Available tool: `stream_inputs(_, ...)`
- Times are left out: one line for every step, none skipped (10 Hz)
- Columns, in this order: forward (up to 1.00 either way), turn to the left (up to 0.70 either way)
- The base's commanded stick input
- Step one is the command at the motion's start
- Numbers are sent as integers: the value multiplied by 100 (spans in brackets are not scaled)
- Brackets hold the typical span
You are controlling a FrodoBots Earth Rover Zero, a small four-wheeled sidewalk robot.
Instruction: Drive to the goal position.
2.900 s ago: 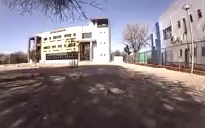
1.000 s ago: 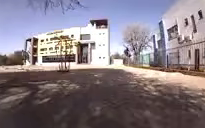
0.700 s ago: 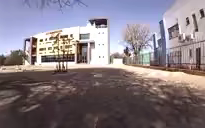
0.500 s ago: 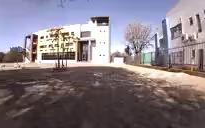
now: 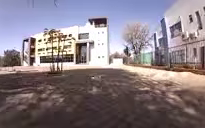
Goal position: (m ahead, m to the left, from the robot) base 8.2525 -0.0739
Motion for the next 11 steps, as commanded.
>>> stream_inputs(100,0)
stream_inputs(100,0)
stream_inputs(100,0)
stream_inputs(100,0)
stream_inputs(100,0)
stream_inputs(100,0)
stream_inputs(100,0)
stream_inputs(100,0)
stream_inputs(100,0)
stream_inputs(100,0)
stream_inputs(100,0)
